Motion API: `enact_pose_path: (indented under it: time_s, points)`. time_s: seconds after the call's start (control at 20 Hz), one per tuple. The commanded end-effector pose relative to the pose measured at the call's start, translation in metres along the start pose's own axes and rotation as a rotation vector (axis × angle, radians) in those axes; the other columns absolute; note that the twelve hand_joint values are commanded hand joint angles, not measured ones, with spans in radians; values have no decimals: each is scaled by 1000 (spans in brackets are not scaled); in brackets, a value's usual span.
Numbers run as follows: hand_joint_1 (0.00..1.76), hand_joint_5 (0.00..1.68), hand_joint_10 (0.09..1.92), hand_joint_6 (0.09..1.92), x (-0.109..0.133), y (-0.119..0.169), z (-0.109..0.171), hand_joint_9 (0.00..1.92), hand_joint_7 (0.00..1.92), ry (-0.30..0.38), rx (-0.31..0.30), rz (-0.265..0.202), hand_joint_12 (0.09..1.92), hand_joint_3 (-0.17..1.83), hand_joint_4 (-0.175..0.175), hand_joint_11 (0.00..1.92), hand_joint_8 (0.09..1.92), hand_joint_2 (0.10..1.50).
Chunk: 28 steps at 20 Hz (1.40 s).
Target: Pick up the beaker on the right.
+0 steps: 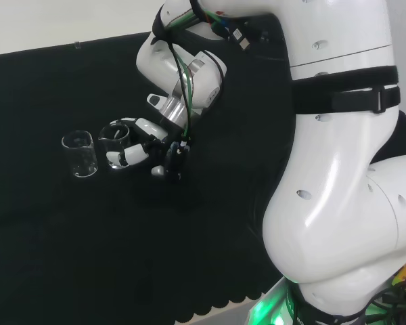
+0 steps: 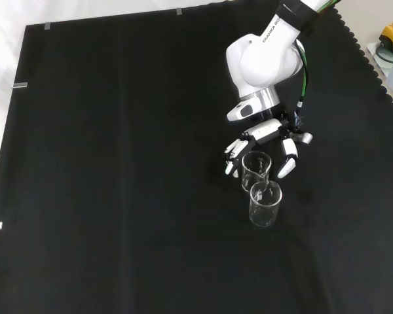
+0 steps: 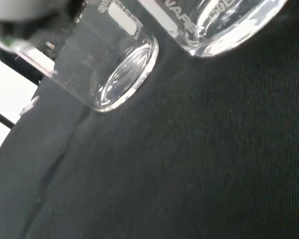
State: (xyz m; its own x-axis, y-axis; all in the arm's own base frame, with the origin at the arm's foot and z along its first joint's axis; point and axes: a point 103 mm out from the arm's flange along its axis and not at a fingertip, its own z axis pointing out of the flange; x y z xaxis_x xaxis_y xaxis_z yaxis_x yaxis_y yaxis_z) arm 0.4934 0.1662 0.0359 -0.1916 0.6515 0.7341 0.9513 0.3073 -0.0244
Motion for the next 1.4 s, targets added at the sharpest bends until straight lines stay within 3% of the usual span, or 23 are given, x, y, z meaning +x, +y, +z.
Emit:
enact_pose_path:
  time_s: [0.05,0.2,0.5,1.05,1.4]
  points:
    - [969,391,882,1015,-1,1,-1,809,758,-6,-41,2,1383,1058,-175,464,1129,398]
    - [997,449,940,1203,-3,2,-3,877,811,-3,-55,7,1362,1084,-175,562,1238,415]
    - [1016,543,1036,1323,-7,6,0,967,874,-1,-81,23,1332,1101,-175,744,1359,443]
    - [1059,632,1181,1398,-12,2,-32,1072,931,-71,-140,37,1337,1113,-175,945,1521,485]
    - [1062,637,1202,1420,-11,2,-37,1084,937,-80,-127,12,1338,1118,-175,965,1555,494]
